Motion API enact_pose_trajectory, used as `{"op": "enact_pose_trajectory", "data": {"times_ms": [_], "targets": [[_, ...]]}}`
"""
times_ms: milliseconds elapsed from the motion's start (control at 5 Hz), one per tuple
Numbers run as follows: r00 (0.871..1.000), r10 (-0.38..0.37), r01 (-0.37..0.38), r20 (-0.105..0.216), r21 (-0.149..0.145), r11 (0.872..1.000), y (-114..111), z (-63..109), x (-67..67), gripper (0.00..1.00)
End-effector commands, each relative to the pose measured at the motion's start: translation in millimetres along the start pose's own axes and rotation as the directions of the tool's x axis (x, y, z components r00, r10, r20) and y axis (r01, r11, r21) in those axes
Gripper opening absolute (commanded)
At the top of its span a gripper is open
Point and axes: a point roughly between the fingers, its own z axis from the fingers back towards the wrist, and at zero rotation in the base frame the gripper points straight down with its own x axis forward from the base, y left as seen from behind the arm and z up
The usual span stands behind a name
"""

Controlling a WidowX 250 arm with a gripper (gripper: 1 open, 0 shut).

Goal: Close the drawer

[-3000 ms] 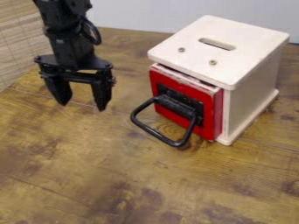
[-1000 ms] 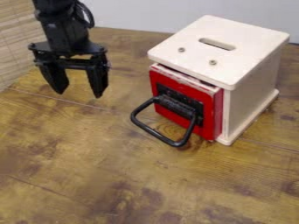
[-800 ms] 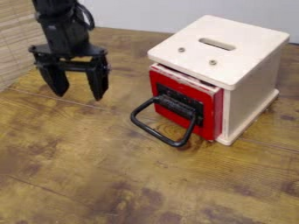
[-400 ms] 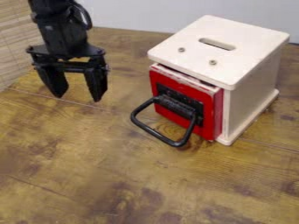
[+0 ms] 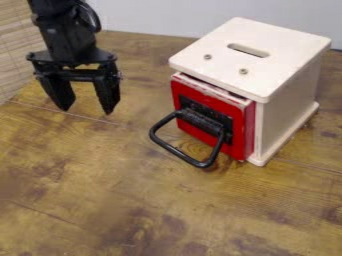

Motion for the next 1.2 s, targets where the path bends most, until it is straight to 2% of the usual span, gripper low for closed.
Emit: {"op": "enact_pose_trajectory", "data": {"times_ms": [0,400,600,800,1000], "targets": [[0.996,0.013,-0.014,0.086,0.014,1.0,5.5,20.2,12.4,1.0],[0.998,-0.032,0.031,0.058,0.029,0.999,-2.5,11.0,12.5,1.0],[0.998,-0.046,0.045,0.052,0.026,0.999,-9.2,13.1,10.2,1.0],[0.997,-0.053,0.053,0.048,0.012,0.999,-12.8,16.5,10.1,1.0],[0.998,-0.03,0.031,0.056,-0.016,0.999,-10.0,22.4,8.8,1.0]]}}
